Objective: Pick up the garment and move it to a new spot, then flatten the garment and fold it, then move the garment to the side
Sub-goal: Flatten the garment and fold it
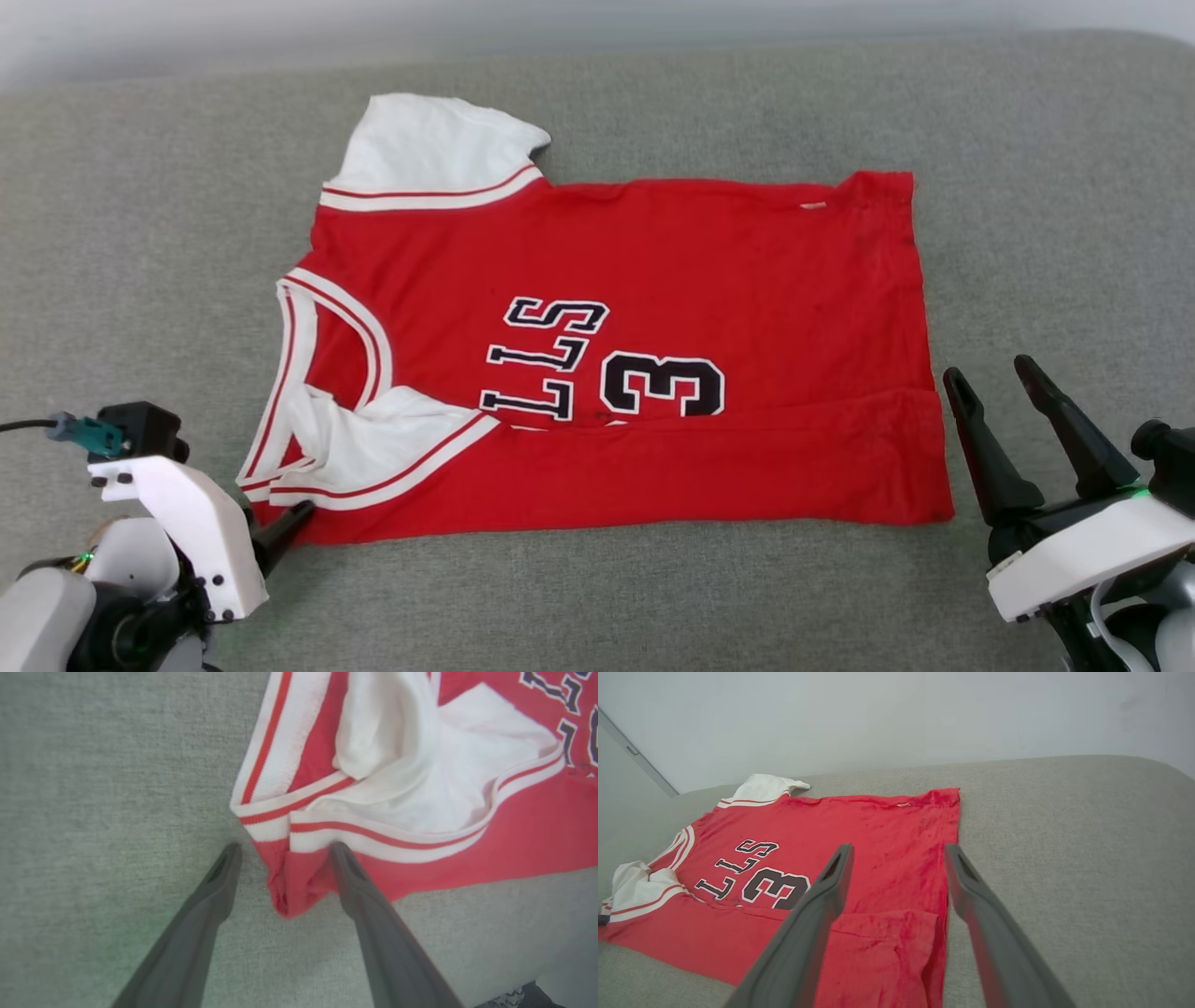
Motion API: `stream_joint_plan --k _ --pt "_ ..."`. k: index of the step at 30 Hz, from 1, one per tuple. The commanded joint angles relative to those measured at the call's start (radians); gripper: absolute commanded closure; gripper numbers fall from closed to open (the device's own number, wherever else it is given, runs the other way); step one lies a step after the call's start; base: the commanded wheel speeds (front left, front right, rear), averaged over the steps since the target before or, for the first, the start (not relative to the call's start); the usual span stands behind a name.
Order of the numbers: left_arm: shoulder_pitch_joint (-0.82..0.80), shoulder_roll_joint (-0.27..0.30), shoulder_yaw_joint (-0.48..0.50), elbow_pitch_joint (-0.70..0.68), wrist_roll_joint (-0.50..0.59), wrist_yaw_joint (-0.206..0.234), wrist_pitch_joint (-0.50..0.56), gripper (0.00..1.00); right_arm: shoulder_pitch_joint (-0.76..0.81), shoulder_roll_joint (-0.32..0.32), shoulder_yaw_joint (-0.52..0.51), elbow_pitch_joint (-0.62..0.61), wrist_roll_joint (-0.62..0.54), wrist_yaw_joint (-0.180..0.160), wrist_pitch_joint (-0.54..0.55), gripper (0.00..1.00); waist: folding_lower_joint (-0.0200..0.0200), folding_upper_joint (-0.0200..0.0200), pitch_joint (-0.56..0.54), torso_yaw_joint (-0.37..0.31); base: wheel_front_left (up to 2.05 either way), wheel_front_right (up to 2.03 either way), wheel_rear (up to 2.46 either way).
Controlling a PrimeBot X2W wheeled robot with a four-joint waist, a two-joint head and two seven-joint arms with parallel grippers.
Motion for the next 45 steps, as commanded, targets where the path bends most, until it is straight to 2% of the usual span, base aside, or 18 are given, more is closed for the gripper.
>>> stream_joint_plan --k 1,2,3,4,5,11,16,21,25,31,32,33,34,45 --pt "0.008 -0.021 -0.018 0.029 -0.012 0.001 0.018 0.0 -0.012 0.006 -0.004 0.005 0.005 -0.001 0.004 0.0 0.0 -0.0001 0.028 -0.018 0.0 0.0 0.0" --pt "0.014 -0.032 -0.025 0.038 -0.02 -0.002 0.024 0.22 -0.011 0.005 -0.006 0.012 0.008 -0.001 0.008 0.0 0.0 -0.0001 0.03 -0.019 0.0 0.0 0.0" --pt "0.019 -0.047 -0.03 0.042 -0.029 -0.009 0.026 0.61 -0.009 0.005 -0.008 0.015 0.015 -0.001 0.015 0.0 0.0 -0.0001 0.031 -0.019 0.0 0.0 0.0" --pt "0.022 -0.06 -0.034 0.047 -0.037 -0.014 0.023 0.93 -0.009 0.006 -0.01 0.018 0.019 -0.001 0.019 0.0 0.0 -0.0001 0.031 -0.02 0.0 0.0 0.0" --pt "0.024 -0.068 -0.043 0.052 -0.037 -0.02 0.022 1.0 -0.008 0.003 -0.016 0.021 0.026 -0.001 0.027 0.0 0.0 -0.0001 0.028 -0.018 0.0 0.0 0.0" --pt "0.003 -0.07 -0.025 0.049 -0.012 -0.045 -0.048 1.0 0.006 -0.021 -0.057 0.044 0.078 -0.001 0.145 0.0 0.0 -0.0001 0.002 0.002 0.0 0.0 0.0" --pt "-0.01 -0.057 -0.003 -0.004 0.016 -0.047 -0.109 1.0 0.013 -0.045 -0.09 0.072 0.109 -0.001 0.386 0.0 0.0 -0.0001 -0.021 0.025 0.0 0.0 0.0" --pt "-0.018 -0.057 0.0 -0.081 0.036 -0.034 -0.134 1.0 -0.012 -0.038 -0.099 0.09 0.125 -0.001 0.614 0.0 0.0 -0.0001 -0.015 0.055 0.0 0.0 0.0" --pt "-0.032 -0.064 -0.007 -0.118 0.05 -0.028 -0.142 1.0 -0.038 -0.026 -0.092 0.111 0.113 -0.001 0.673 0.0 0.0 -0.0001 0.003 0.073 0.0 0.0 0.0" --pt "-0.041 -0.083 -0.024 -0.149 0.064 -0.02 -0.153 1.0 -0.085 0.008 -0.044 0.214 0.125 -0.001 0.734 0.0 0.0 -0.0001 0.034 0.095 0.0 0.0 0.0" --pt "-0.04 -0.087 -0.024 -0.149 0.062 -0.021 -0.155 1.0 -0.088 0.014 -0.032 0.231 0.131 0.0 0.743 0.22 0.0 -0.0001 0.035 0.097 0.0 0.0 0.0" --pt "-0.039 -0.089 -0.023 -0.149 0.058 -0.021 -0.157 1.0 -0.092 0.018 -0.021 0.241 0.134 0.0 0.747 0.76 0.0 -0.0001 0.036 0.099 0.0 0.0 0.0" --pt "-0.037 -0.091 -0.021 -0.147 0.058 -0.021 -0.163 1.0 -0.096 0.019 -0.013 0.249 0.136 0.0 0.747 1.0 0.0 -0.0001 0.036 0.1 0.0 0.0 0.0" --pt "0.007 -0.11 -0.012 -0.152 0.061 -0.02 -0.22 1.0 -0.127 -0.042 -0.006 0.193 0.148 -0.001 0.715 1.0 0.0 -0.0001 -0.028 0.097 0.0 0.0 0.0"
